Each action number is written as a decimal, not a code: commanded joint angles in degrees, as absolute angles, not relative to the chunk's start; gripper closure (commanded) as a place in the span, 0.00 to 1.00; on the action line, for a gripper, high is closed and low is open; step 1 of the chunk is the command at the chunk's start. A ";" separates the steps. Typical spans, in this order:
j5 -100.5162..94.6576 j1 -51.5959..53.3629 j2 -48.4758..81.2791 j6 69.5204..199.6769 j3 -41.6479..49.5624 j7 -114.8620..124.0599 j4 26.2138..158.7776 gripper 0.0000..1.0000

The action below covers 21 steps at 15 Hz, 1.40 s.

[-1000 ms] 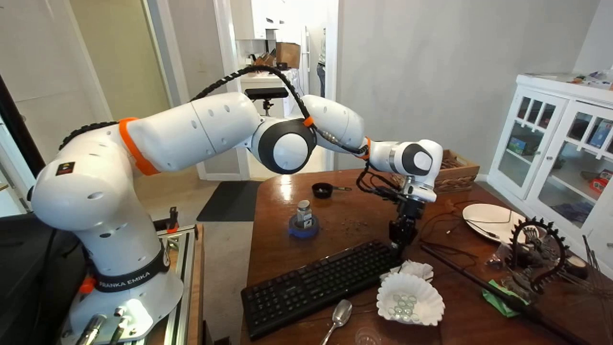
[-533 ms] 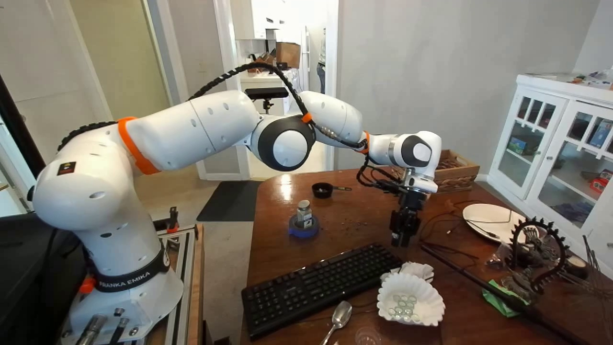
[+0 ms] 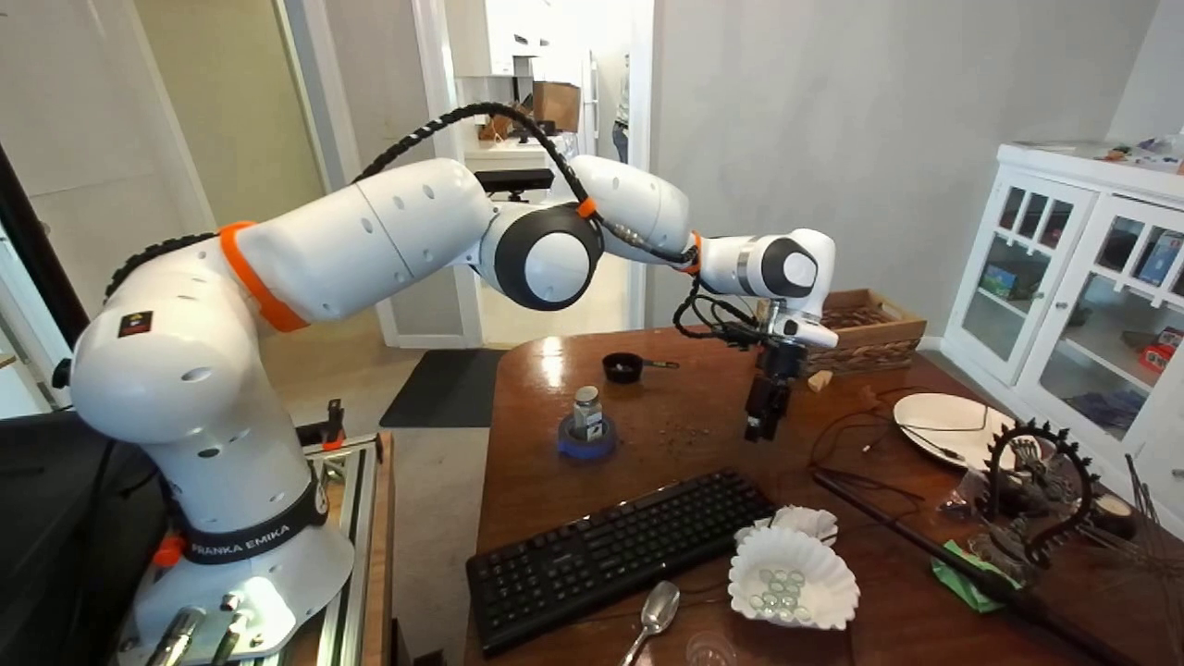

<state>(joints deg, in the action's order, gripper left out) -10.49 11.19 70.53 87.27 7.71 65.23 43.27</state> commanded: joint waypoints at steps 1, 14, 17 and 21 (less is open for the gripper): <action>-11.82 11.51 67.30 89.77 6.19 55.88 51.60 0.00; -18.20 13.03 62.65 94.81 6.25 45.75 66.02 0.00; -18.10 13.63 60.13 96.29 5.90 45.80 69.00 0.00; -17.42 14.81 57.66 97.56 6.08 45.16 72.04 0.00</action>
